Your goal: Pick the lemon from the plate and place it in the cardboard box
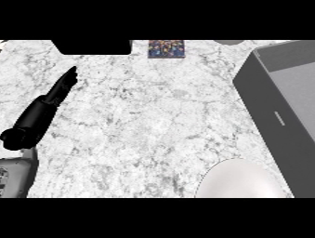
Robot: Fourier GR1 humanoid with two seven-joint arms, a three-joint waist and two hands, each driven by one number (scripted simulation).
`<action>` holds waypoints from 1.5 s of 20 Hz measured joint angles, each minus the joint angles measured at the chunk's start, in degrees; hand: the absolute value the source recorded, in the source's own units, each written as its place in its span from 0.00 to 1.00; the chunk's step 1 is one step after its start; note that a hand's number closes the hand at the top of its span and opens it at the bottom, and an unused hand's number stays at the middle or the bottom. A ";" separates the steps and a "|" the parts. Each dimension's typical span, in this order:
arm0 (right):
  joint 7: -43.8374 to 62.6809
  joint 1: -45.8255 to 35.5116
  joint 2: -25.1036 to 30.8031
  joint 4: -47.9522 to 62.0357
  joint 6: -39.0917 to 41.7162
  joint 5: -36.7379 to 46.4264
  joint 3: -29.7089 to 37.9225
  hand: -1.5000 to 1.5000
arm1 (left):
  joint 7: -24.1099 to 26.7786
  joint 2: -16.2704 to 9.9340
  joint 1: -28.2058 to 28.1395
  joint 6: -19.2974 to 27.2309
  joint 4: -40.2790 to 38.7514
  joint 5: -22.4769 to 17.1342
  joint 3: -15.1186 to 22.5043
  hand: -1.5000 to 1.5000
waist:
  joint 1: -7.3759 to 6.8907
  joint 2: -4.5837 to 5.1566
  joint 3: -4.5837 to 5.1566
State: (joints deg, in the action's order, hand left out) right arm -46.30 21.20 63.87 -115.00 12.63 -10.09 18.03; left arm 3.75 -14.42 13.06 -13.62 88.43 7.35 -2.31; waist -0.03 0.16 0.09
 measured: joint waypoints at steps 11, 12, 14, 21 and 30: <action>3.73 -21.24 7.10 20.78 2.90 12.28 -11.59 1.00 | -0.29 1.04 1.82 -1.10 -0.14 0.47 1.52 0.50 | -3.35 0.72 -0.09; 3.45 -22.68 7.51 22.60 3.47 14.09 -13.28 1.00 | -0.44 1.38 2.43 -0.97 -0.44 0.68 1.82 0.50 | -3.60 0.82 -0.10; 2.16 -26.05 7.25 26.53 4.10 17.82 -16.78 1.00 | 0.31 1.56 2.46 -0.90 -1.00 1.26 2.25 0.50 | -3.99 0.92 -0.12; 0.33 -38.06 6.08 39.71 5.56 30.64 -27.29 0.00 | -0.13 2.12 2.86 -1.34 -0.83 1.23 2.78 0.50 | -5.12 1.10 -0.15; -7.98 -45.58 1.34 48.94 5.38 30.94 -34.78 0.00 | 0.43 2.00 3.26 -1.12 -1.57 1.30 2.01 0.50 | -4.26 1.00 -0.22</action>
State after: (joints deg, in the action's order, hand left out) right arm -54.29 -24.39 65.21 -66.06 18.02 20.86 -16.76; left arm 4.18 -12.42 16.32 -14.74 86.86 8.65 -0.31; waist -4.29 1.16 -0.13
